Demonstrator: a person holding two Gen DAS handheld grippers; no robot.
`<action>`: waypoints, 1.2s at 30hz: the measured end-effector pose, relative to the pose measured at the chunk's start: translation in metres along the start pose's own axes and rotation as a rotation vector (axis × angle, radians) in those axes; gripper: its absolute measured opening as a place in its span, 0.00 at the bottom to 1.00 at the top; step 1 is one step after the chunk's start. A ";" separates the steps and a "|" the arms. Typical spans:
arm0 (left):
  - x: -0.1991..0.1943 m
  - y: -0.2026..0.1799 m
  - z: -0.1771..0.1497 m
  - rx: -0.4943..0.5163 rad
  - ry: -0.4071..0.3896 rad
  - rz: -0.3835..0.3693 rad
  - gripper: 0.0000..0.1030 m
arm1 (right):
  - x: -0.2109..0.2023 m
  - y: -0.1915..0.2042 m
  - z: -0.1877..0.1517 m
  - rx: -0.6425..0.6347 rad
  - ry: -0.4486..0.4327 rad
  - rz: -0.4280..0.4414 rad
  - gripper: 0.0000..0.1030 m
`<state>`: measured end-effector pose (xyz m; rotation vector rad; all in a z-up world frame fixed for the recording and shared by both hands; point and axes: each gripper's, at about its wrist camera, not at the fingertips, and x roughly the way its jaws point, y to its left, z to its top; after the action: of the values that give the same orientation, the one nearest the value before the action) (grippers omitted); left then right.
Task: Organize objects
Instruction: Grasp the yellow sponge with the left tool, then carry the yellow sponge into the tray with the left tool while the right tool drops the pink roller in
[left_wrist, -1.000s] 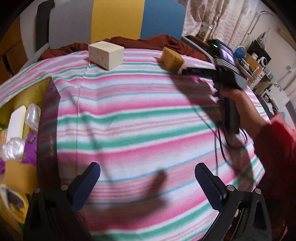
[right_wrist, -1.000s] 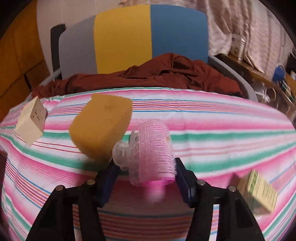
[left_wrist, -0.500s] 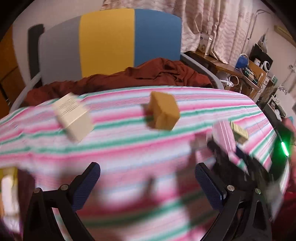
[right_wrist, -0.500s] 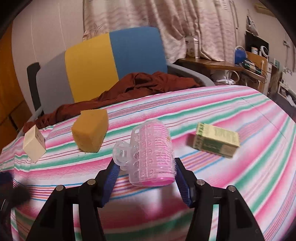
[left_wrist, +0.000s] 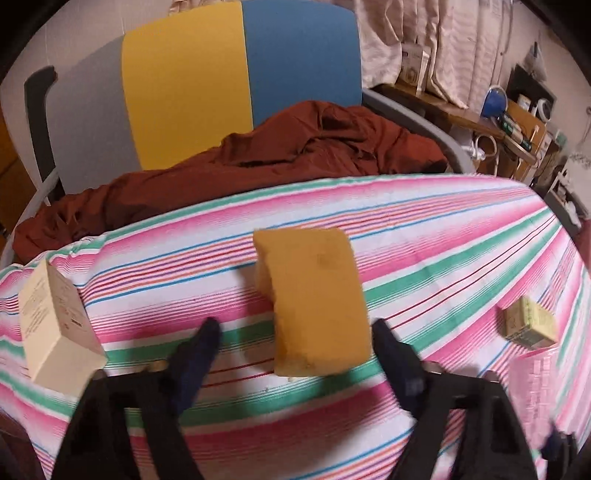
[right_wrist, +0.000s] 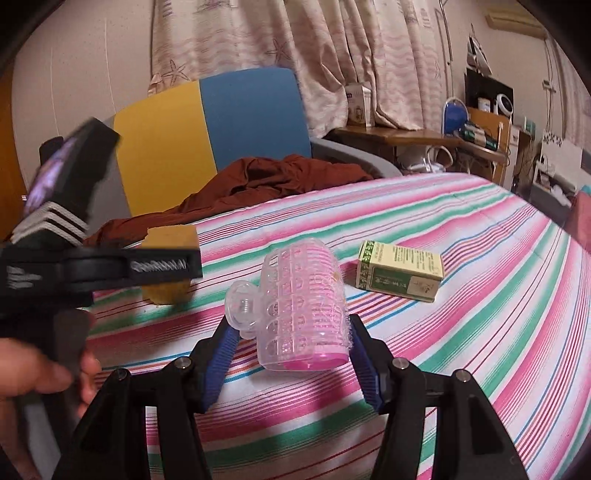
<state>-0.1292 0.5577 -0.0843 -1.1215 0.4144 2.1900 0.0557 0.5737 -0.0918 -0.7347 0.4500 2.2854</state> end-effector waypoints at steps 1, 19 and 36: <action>0.002 0.001 -0.002 -0.005 -0.008 -0.014 0.57 | 0.000 0.001 0.000 -0.003 -0.004 -0.004 0.58; -0.042 0.042 -0.073 -0.113 -0.125 -0.063 0.39 | -0.011 -0.005 -0.002 0.022 -0.057 -0.012 0.58; -0.121 0.083 -0.171 -0.215 -0.195 -0.116 0.38 | -0.070 0.032 -0.033 -0.063 -0.117 0.063 0.58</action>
<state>-0.0273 0.3566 -0.0878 -1.0017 0.0290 2.2530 0.0885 0.4995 -0.0715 -0.6210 0.3524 2.3967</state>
